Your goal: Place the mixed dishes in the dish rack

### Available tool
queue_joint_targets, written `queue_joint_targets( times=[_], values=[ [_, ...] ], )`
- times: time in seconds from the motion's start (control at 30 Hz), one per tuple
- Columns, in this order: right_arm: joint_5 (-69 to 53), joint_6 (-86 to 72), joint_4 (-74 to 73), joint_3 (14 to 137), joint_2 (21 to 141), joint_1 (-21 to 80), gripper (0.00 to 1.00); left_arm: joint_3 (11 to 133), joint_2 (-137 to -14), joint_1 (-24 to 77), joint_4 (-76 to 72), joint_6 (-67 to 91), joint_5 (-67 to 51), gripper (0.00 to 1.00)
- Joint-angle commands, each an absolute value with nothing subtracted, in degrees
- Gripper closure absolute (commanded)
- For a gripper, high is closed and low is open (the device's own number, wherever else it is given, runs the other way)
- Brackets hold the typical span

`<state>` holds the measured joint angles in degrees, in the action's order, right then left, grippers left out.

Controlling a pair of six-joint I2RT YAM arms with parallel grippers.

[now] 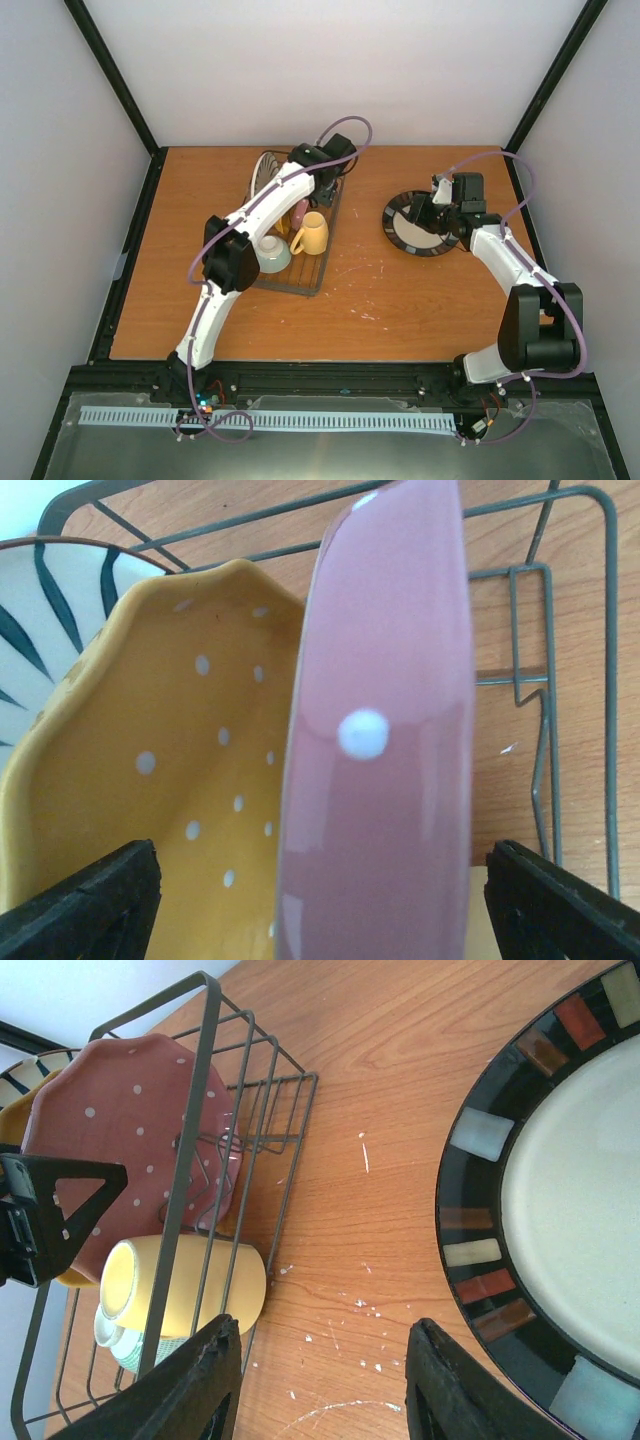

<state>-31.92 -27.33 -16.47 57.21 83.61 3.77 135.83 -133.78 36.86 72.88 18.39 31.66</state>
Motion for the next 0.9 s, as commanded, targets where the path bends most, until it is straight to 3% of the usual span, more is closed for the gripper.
queue_joint_targets(
  times=[0.0,0.1,0.33,0.67,0.87],
  values=[
    [-31.88,-27.25,-15.36,57.30,83.79,3.43,0.55,138.38,-131.77,37.06,70.00,16.82,30.87,0.09],
    [-31.39,-27.17,-15.68,57.38,83.47,3.43,0.55,138.23,-130.04,37.04,66.84,16.48,28.88,0.01],
    [-27.26,-27.64,-17.05,57.32,81.31,3.15,0.54,137.20,-123.07,37.42,57.88,15.56,26.77,0.00],
    [-22.37,-30.01,-20.05,51.69,74.43,-7.78,0.53,112.23,-97.75,37.54,26.35,12.77,16.00,0.00],
    [-26.28,-24.91,-21.30,50.87,72.78,-10.21,0.56,107.60,-93.85,37.54,21.80,10.38,8.58,0.00]
  ],
)
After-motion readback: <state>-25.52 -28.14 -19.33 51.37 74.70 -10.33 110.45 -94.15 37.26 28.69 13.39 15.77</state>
